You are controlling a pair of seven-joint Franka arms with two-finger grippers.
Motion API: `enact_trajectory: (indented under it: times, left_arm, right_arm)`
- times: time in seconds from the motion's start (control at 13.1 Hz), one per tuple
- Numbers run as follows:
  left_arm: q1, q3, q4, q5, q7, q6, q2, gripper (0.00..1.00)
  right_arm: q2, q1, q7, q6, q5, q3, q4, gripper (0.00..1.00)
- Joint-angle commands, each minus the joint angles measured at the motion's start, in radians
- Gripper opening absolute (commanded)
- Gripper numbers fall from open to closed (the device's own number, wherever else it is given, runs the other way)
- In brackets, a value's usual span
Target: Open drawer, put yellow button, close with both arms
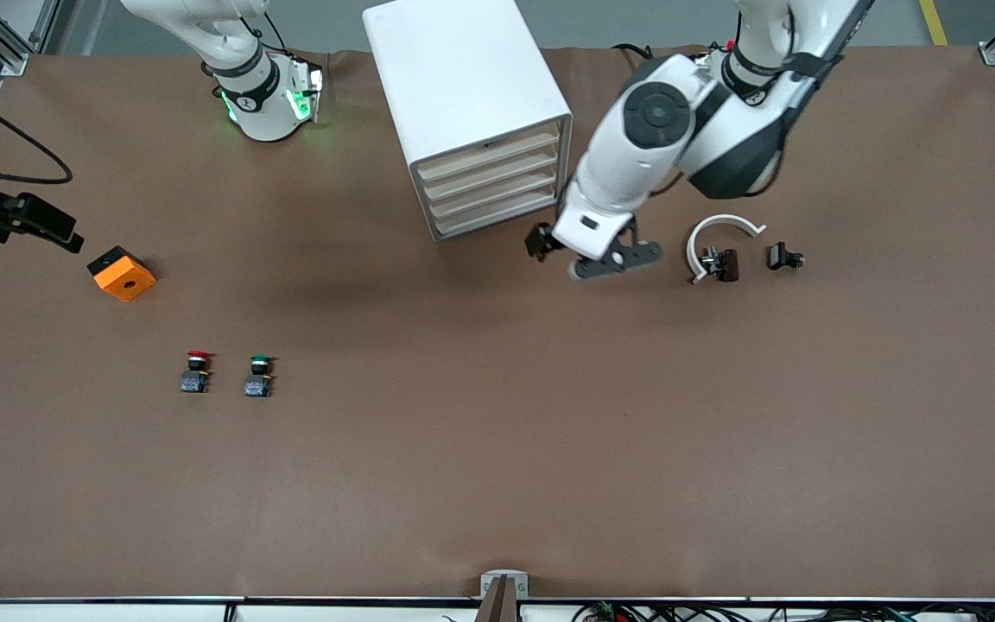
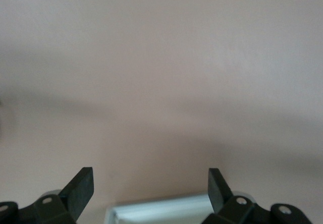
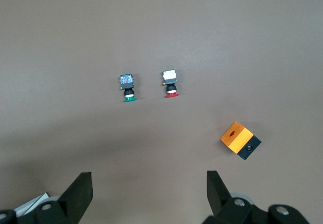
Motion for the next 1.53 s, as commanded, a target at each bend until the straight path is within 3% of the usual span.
enact_trajectory:
  times: [0.0,0.31,0.54,0.77,1.3,1.46]
  left_arm:
    - [0.092,-0.01,0.104,0.081,0.025,-0.14,-0.01,1.0]
    - [0.189,-0.009,0.281,0.18,0.103,-0.317,0.0,1.0]
    - [0.29,-0.019,0.31,0.18,0.241,-0.336,-0.017,1.0]
    - [0.32,-0.009,0.311,0.178,0.434,-0.397,-0.089,1.0]
    - [-0.033,0.48,0.292,0.068,0.751,-0.569,-0.287,1.0]
    - [-0.05,0.499,0.277,0.058,0.764,-0.604,-0.322,1.0]
  right_arm:
    - [-0.056,-0.005,-0.008,0.023,-0.002,0.01,-0.064,1.0]
    - [-0.127,-0.002,-0.014,0.095,-0.003,0.013,-0.157,1.0]
    - [-0.131,-0.011,-0.146,0.106,-0.012,0.007,-0.159,1.0]
    - [-0.136,-0.011,-0.147,0.105,-0.012,0.009,-0.16,1.0]
    - [-0.136,-0.011,-0.147,0.105,-0.012,0.01,-0.162,1.0]
    - [-0.136,-0.011,-0.147,0.105,-0.011,0.01,-0.16,1.0]
